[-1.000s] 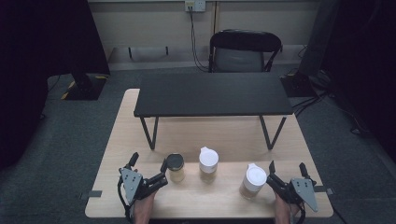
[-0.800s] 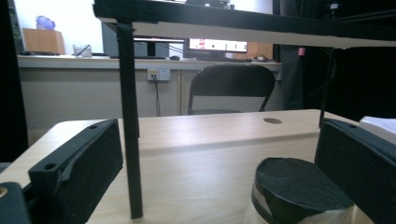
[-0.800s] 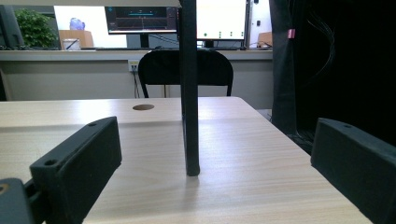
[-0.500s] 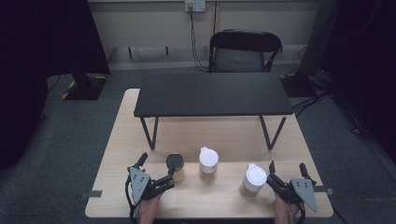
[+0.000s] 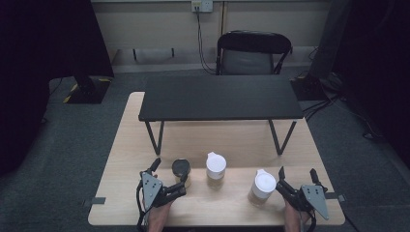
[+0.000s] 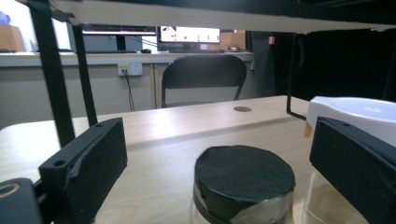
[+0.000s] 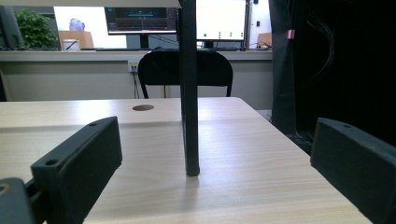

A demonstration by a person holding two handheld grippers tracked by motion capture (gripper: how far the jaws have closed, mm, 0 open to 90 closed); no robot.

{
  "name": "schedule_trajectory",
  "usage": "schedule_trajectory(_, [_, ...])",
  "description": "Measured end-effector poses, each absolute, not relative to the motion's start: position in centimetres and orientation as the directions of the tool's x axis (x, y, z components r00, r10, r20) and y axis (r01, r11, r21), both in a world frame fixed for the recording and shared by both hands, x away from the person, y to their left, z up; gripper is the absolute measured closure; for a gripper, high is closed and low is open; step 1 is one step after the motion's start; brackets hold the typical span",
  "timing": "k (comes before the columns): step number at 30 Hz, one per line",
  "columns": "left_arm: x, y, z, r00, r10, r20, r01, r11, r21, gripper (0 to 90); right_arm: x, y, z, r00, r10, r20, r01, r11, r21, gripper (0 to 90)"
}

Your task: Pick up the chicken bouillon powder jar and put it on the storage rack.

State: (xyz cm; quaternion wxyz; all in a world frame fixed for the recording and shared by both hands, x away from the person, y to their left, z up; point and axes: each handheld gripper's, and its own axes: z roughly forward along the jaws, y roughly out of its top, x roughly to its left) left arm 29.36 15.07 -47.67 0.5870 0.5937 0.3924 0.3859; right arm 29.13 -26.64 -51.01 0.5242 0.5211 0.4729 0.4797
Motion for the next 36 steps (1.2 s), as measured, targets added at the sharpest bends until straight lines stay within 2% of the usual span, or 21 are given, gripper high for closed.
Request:
schedule_trajectory(24, [30.9,14.2,-49.5,0.456,0.890,-0.012,0.102,-0.039,0.994,24.5,29.1,-26.7,-51.0,0.092,0.996,0.004,-0.010,-0.003,1.000,1.4])
schedule_trajectory(30, [31.0,14.1,-49.6,0.471,0.882,-0.016,0.107,-0.040,0.993,33.9,29.1,-26.7,-51.0,0.093,0.996,0.004,-0.009,-0.004,1.000,1.5])
schedule_trajectory(36, [31.0,14.0,-49.6,0.465,0.885,-0.017,0.106,-0.037,0.994,34.7,29.1,-26.7,-51.0,0.092,0.996,0.005,-0.008,-0.004,1.000,1.6])
